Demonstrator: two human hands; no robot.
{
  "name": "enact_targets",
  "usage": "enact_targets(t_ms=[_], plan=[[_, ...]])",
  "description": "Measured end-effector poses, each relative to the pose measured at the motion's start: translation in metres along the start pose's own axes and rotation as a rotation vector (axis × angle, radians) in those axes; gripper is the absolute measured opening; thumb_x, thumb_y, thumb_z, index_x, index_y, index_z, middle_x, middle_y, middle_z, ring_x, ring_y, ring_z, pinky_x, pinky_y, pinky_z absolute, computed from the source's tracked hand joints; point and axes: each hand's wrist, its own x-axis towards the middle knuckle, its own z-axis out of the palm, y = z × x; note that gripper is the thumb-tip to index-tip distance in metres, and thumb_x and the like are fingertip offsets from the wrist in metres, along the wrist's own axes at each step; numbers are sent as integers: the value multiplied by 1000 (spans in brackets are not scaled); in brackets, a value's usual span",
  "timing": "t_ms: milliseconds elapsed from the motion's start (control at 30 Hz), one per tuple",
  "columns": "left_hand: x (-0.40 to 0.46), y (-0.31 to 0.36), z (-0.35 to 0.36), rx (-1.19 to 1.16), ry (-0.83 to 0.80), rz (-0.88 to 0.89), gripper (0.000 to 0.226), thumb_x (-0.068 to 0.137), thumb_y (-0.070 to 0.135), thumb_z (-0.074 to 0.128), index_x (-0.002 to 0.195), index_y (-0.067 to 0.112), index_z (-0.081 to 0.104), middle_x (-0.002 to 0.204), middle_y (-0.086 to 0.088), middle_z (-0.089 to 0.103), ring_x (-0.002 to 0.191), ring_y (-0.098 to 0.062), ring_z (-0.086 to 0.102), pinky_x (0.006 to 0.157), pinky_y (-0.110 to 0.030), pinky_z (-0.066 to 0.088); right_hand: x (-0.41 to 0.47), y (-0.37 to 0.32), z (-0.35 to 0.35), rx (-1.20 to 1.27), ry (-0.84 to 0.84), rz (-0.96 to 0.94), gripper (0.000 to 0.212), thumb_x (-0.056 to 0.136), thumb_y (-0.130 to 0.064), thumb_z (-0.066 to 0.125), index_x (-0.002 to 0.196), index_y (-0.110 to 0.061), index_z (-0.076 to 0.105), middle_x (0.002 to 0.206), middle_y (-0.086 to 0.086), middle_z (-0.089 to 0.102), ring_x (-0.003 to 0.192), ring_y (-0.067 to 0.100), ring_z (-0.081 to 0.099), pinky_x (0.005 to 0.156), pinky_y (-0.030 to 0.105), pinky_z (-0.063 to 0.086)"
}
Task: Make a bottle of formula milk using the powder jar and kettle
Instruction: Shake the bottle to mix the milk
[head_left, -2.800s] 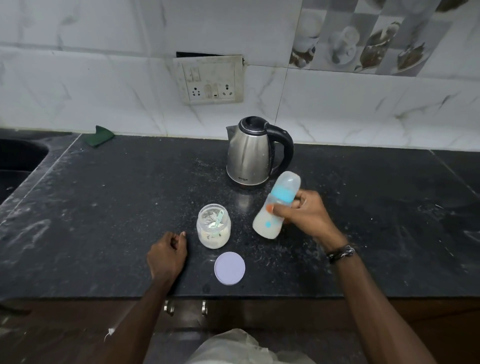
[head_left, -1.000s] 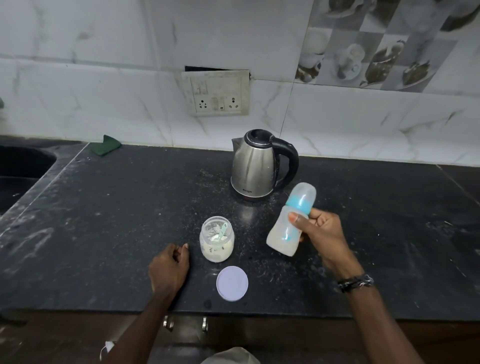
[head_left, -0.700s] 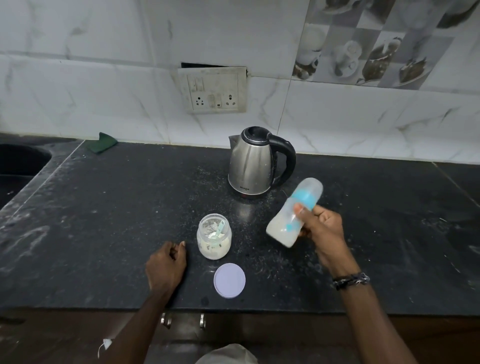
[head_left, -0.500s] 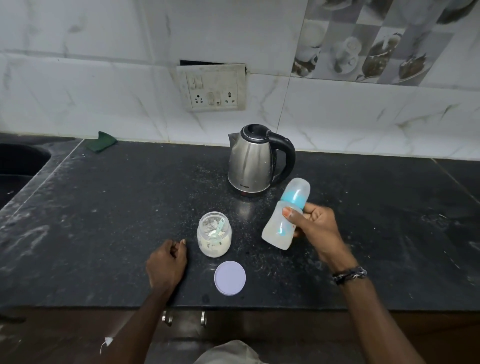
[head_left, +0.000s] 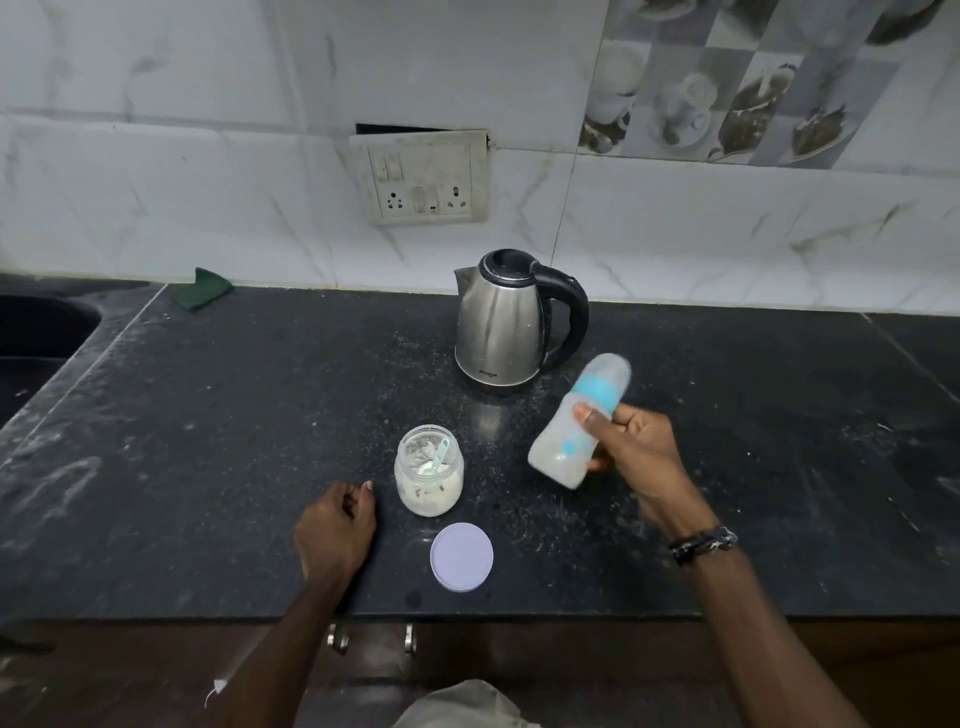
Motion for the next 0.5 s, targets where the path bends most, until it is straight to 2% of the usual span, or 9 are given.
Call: enact_targets(t_ms=[67,133,167,267,300,333,400,433,500], plan=[[0,1,0,-2,0,1,32,96,33,68,69,14,63,57,1,61,54,-25,59,57,-33,44,-2,0,0,46,-15,-53,44,73,-33,75,108,-7,70,88,5,78,75,12,73,56,20,54],[0,2,0,-3,-2,-4,33,96,33,68,70,14,63,57,1,61,54,-25,59,57,-33,44,0,-2,2,192,101,-56,41,74,-40,75,103,-10,70,88,5,77,75,12,72,57,22,55],[0,1,1,-3,-3,-5,32,96,33,68,70,14,63,57,1,61,54,-25,60,57,-33,45,2,-2,2,191,133,-30,37,79,-39,73,102,-11,70,90,6,77,76,13,72,58,23,55],[-1,3,-1,5,6,0,33,96,32,68,69,13,62,56,-1,60,55,-28,59,57,-33,43,-1,2,6,-38,-75,8,33,83,-25,73,110,-6,69,92,7,78,82,17,75,62,24,58],[-1,3,-2,6,8,4,34,96,32,68,68,13,61,56,-3,60,55,-29,59,57,-34,43,-2,5,6,-47,-90,-5,31,83,-21,73,111,-6,69,91,6,78,82,17,75,63,24,59],[0,3,-2,5,6,4,34,96,31,68,67,13,61,56,-3,61,56,-29,60,58,-35,44,-2,5,7,6,-62,-29,28,84,-20,72,109,-7,70,90,5,78,80,16,74,63,24,58],[-1,3,-1,3,2,0,34,96,31,68,68,13,61,58,-5,63,57,-30,62,59,-37,47,-2,5,9,168,98,-30,23,88,-27,70,102,-9,70,89,5,77,76,14,72,61,26,57],[-1,2,-1,6,4,-5,34,96,32,68,68,13,61,59,-5,64,58,-31,63,59,-37,49,-1,6,9,168,138,-8,25,88,-31,69,101,-9,70,88,5,76,75,14,71,61,27,55],[-1,2,-1,13,10,-13,34,95,34,68,69,13,62,60,-6,65,60,-32,65,60,-39,51,-1,7,9,11,33,12,34,84,-31,72,107,-7,70,88,6,77,78,16,73,64,29,57]])
